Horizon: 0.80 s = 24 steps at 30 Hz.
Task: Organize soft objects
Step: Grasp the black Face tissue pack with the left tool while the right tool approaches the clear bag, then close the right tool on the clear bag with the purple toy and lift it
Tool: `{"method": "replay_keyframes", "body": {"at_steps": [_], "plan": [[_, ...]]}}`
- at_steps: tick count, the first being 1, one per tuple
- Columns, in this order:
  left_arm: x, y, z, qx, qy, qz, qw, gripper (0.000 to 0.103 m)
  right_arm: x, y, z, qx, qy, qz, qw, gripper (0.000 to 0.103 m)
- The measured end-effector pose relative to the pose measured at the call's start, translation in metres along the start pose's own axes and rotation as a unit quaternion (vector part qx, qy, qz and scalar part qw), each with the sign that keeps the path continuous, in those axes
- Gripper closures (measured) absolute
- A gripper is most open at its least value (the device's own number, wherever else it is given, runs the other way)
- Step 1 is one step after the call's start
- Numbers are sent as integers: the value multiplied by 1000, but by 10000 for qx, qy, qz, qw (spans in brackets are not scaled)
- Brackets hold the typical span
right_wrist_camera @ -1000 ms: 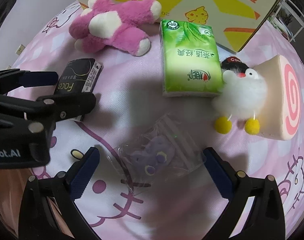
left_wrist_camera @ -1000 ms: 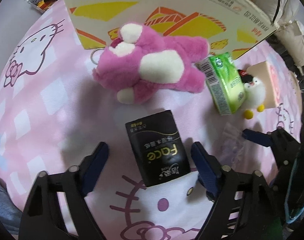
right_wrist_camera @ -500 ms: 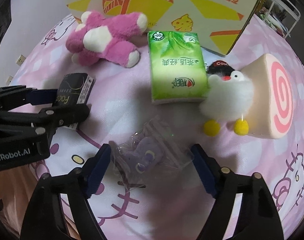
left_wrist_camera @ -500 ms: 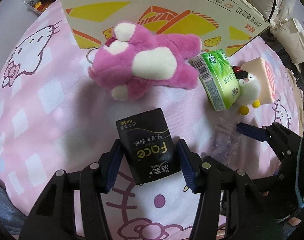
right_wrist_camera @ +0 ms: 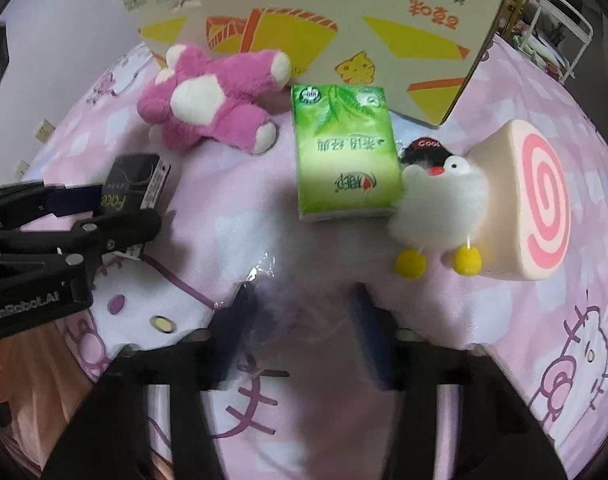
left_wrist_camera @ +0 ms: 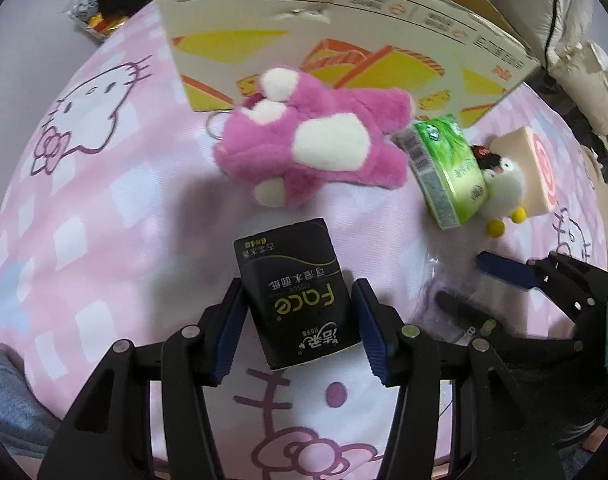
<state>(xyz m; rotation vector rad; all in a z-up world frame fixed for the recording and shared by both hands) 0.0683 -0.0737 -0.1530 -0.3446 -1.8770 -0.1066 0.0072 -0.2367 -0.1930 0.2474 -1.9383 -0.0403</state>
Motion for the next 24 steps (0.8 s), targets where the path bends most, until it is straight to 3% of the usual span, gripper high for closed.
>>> {"method": "replay_keyframes", "body": {"at_steps": [5, 8, 11, 17, 19, 22, 24], "plan": [[2, -4, 1, -10, -14, -32, 10000, 51, 3, -7, -2, -96, -2, -130, 9999, 68], [6, -3, 1, -41, -64, -41, 10000, 51, 13, -13, -1, -74, -158, -133, 9998, 86], [13, 2, 2, -30, -147, -39, 9999, 51, 17, -15, 0, -156, -243, -224, 9993, 94], [25, 4, 6, -19, -231, -86, 9997, 51, 24, -19, 3, -169, -318, -305, 9989, 95], [23, 7, 6, -20, -223, -98, 9997, 51, 22, -20, 3, -213, -254, -322, 9989, 94], [21, 6, 4, -15, -206, -140, 9997, 51, 16, -22, 5, -270, -83, -301, 9991, 82], [19, 4, 3, -21, -187, -171, 9997, 51, 11, -18, 5, -277, 7, -264, 9993, 54]]}}
Point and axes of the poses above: each gripper's, at about its wrist camera, not at the fingertips, and x roughly against the way its jaws point, y to its left, z to its underside, the point moved 1 cm from there along -x, roughly the way its jaws point, and after that the axes turned 4 degrees about -y, right-handed, at the moved point
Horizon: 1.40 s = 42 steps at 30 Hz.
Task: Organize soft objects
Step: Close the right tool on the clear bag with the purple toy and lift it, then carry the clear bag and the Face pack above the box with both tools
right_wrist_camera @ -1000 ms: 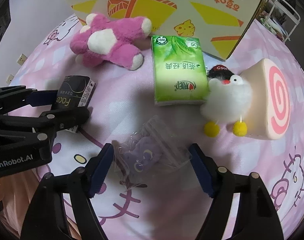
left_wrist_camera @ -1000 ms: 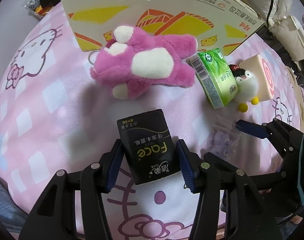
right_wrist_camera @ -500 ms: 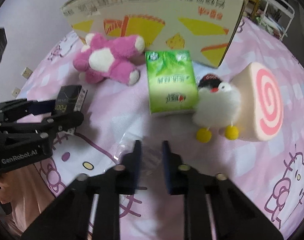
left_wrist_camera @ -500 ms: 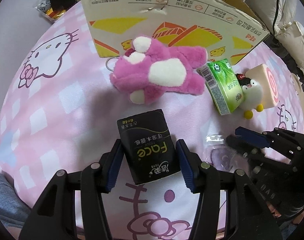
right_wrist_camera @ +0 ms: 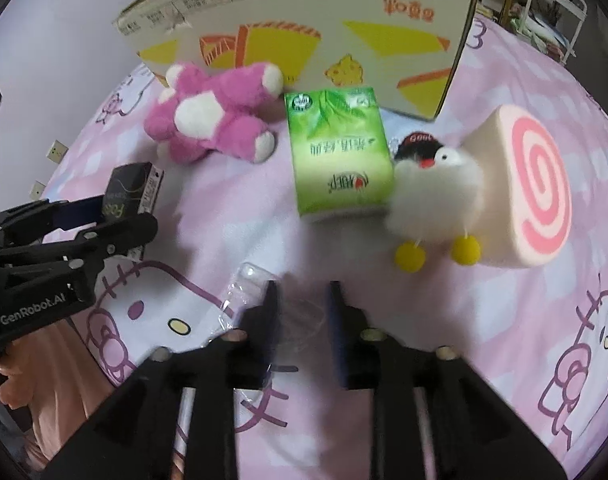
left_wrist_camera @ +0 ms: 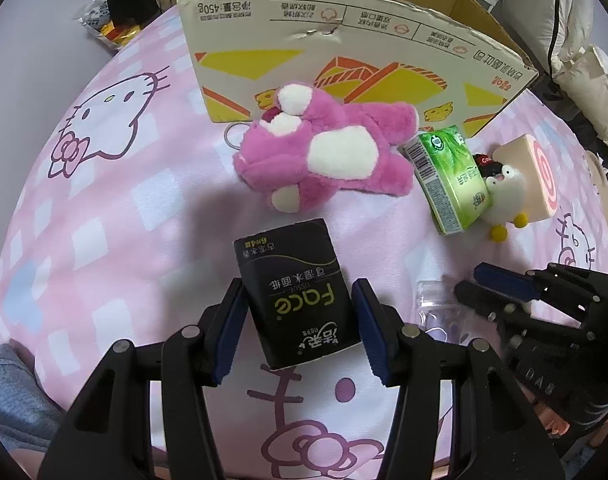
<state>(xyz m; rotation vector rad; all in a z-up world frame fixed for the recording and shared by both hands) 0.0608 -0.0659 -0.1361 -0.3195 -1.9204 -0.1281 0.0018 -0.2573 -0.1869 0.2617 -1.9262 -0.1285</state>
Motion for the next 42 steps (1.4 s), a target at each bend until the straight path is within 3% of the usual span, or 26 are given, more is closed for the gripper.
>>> {"method": "replay_keyframes", "body": {"at_steps": [2, 4, 7, 10, 15, 20, 21, 28, 31, 37, 42], "plan": [[-1, 0, 0, -11, 4, -88, 10000, 51, 1, 4, 1, 17, 5, 13, 10000, 40], [-1, -1, -1, -6, -23, -205, 9998, 51, 5, 7, 3, -37, -10, -58, 10000, 39], [2, 3, -2, 49, -75, -218, 9997, 51, 2, 5, 11, -495, 160, -298, 9982, 29], [3, 6, -3, 17, -85, -381, 9992, 51, -10, 10, 16, -542, 428, -395, 9968, 29], [2, 7, -4, 2, -77, -376, 9993, 50, -16, 19, 13, -561, 317, -232, 9977, 29], [-1, 8, -4, 45, -14, -376, 9993, 50, -26, 44, 12, 48, 413, 364, 9985, 34], [-1, 8, -4, 46, -16, -372, 9993, 50, -25, 45, 12, 76, 405, 386, 9984, 39], [1, 10, -5, 86, -105, -364, 9992, 50, -22, 46, 11, 118, 252, 383, 9989, 41], [3, 11, -6, 131, -168, -320, 9993, 51, -11, 36, 9, 13, 12, 434, 9991, 43], [10, 12, -7, 128, -337, -255, 9990, 51, 26, 29, 0, -17, -946, 442, 9945, 43], [39, 9, -12, 98, -1123, -110, 9936, 51, 58, 18, -2, -75, -1725, 408, 9841, 43]]}}
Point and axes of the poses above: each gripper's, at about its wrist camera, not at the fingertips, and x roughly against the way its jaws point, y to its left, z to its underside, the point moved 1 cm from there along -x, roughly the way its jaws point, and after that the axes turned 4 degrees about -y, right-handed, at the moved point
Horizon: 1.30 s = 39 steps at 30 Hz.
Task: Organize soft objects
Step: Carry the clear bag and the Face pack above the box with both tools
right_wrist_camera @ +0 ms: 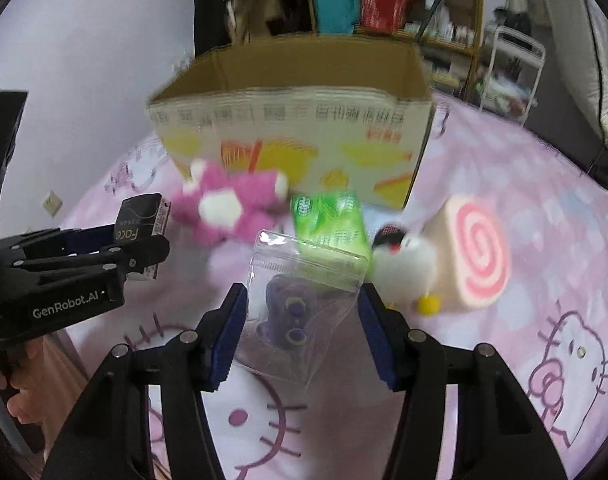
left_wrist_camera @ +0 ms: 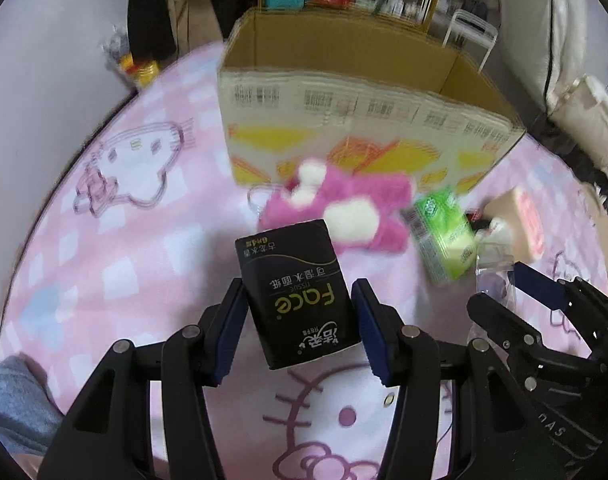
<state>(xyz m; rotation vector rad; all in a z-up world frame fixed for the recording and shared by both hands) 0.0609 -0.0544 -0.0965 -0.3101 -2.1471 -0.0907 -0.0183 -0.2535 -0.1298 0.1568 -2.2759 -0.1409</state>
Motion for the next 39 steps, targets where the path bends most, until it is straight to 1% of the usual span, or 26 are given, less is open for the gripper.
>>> {"method": "replay_keyframes", "body": {"at_steps": [2, 5, 9, 11, 14, 17, 19, 22, 24, 26, 29, 31, 33, 39], "plan": [[13, -3, -4, -113, -361, -93, 9992, 51, 10, -4, -7, -17, -303, -19, 9995, 43], [26, -6, -9, -219, -717, -170, 9970, 51, 27, -10, -16, 18, -811, -35, 9967, 43], [48, -9, -17, -347, -1265, -306, 9909, 51, 37, -11, -28, 46, -1308, 22, 9914, 43], [59, -8, -21, -361, -1554, -294, 9868, 51, 44, -13, -34, 82, -1476, 66, 9890, 43], [79, -9, -27, -403, -2018, -300, 9781, 51, 51, -15, -43, 199, -1692, 167, 9852, 43], [93, -11, -32, -427, -2332, -296, 9710, 51, 56, -15, -54, 292, -1838, 229, 9823, 43], [101, -10, -36, -433, -2482, -357, 9671, 51, 60, -15, -61, 359, -1917, 267, 9804, 43], [116, -8, -45, -425, -2773, -427, 9589, 51, 63, -15, -73, 413, -2032, 255, 9779, 43], [121, -8, -51, -412, -2917, -459, 9545, 51, 66, -16, -83, 399, -2143, 240, 9757, 43], [123, -6, -57, -299, -3098, -498, 9490, 51, 71, -17, -90, 360, -2313, 241, 9719, 43], [122, -3, -67, -175, -3137, -499, 9481, 51, 78, -18, -101, 398, -2614, 259, 9641, 43], [123, -2, -74, -208, -3185, -556, 9461, 51, 80, -19, -110, 441, -2753, 249, 9600, 43], [124, -2, -83, -272, -3277, -663, 9421, 51, 83, -19, -118, 451, -2843, 239, 9574, 43], [123, 2, -109, -246, -3329, -619, 9406, 51, 89, -21, -139, 425, -3035, 196, 9517, 43]]}}
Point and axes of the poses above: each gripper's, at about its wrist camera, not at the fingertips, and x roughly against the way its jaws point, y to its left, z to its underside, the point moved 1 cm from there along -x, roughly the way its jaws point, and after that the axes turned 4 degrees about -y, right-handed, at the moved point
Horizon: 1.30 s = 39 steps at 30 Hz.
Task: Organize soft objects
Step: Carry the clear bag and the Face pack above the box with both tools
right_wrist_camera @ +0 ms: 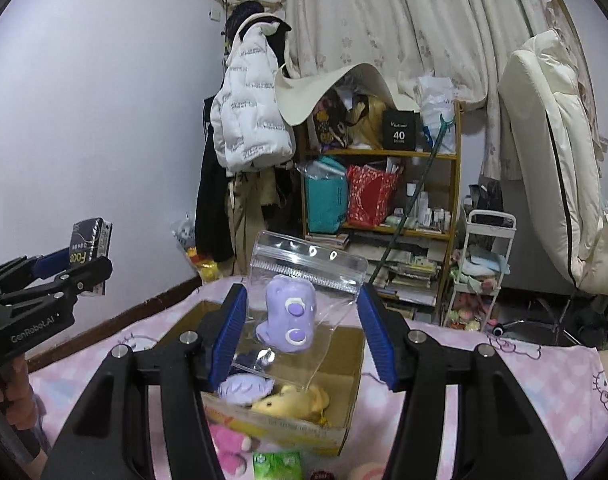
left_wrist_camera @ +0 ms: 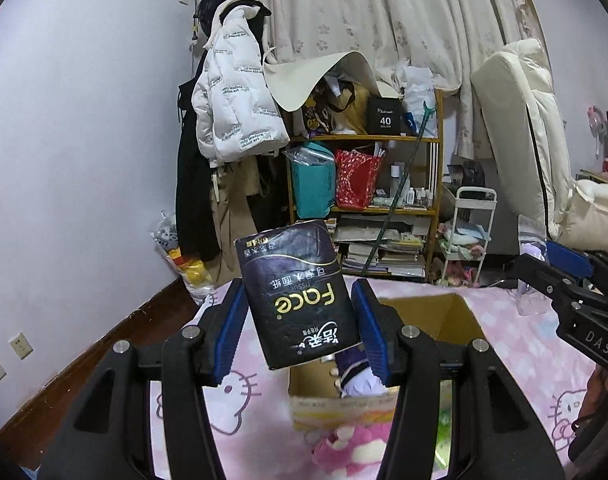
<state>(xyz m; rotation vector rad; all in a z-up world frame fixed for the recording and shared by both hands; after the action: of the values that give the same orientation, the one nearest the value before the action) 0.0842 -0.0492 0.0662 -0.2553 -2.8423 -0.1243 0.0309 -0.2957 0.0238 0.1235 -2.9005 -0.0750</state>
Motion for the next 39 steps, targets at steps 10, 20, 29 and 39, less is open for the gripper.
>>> {"method": "replay_keyframes", "body": {"at_steps": [10, 20, 29, 39], "plan": [[-14, -13, -7, 48, -256, 127, 9996, 51, -9, -10, -11, -159, -126, -220, 9996, 43], [-33, -22, 19, -68, -69, 197, 9998, 51, -33, -17, 8, -7, 99, 44, 9999, 42], [-64, -20, 37, -55, 251, 272, 9993, 51, -54, -15, 28, 81, 254, -89, 9996, 42], [-90, -22, 57, -6, 743, 655, 9951, 51, -79, -14, 50, -22, 563, -347, 9978, 42]]}}
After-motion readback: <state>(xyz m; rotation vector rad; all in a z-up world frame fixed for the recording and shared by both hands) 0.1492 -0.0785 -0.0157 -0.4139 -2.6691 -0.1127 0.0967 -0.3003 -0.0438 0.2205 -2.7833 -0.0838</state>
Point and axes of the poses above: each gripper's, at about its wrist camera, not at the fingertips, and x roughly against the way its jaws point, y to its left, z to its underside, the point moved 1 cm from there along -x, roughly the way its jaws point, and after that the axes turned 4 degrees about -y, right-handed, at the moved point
